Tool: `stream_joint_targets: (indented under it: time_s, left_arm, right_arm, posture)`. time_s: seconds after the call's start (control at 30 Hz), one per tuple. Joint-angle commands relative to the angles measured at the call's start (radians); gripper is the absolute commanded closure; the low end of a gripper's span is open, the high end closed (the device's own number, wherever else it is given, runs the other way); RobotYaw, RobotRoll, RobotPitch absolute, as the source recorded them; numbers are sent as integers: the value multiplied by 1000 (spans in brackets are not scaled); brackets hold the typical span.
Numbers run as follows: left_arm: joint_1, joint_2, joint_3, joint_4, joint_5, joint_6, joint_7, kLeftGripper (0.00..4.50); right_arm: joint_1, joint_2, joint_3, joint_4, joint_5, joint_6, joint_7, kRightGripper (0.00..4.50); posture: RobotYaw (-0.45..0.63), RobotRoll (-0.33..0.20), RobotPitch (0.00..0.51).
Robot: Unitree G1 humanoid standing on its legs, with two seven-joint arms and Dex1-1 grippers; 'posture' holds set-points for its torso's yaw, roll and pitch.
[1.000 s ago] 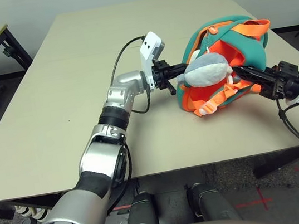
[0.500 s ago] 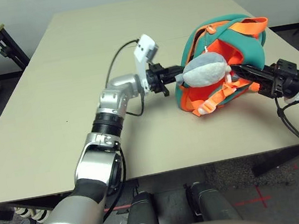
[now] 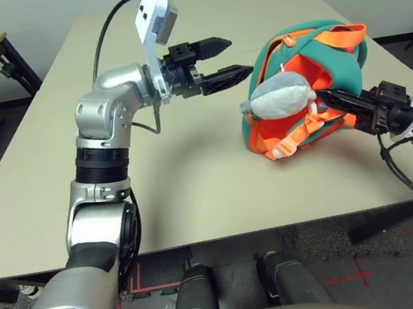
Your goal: Put the pencil case into the backpack and zip it.
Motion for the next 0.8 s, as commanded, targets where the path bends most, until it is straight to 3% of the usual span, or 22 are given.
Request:
stream_joint_targets:
  time_s: [0.03, 0.7, 0.8]
  left_arm:
    - [21, -3, -55, -41, -13, 23, -6, 0]
    - [51, -86, -175, 124, 54, -94, -5, 0]
    - [51, -94, -179, 146, 67, -121, 2, 674]
  right_arm:
    - [-14, 5, 11, -7, 2, -14, 18, 4436]
    - [5, 13, -1, -30, 2, -13, 8, 4436]
    - [6, 13, -2, -31, 2, -13, 7, 4436]
  posture:
    - [13, 0, 65]
    - [-10, 0, 57]
    - [-10, 0, 57]
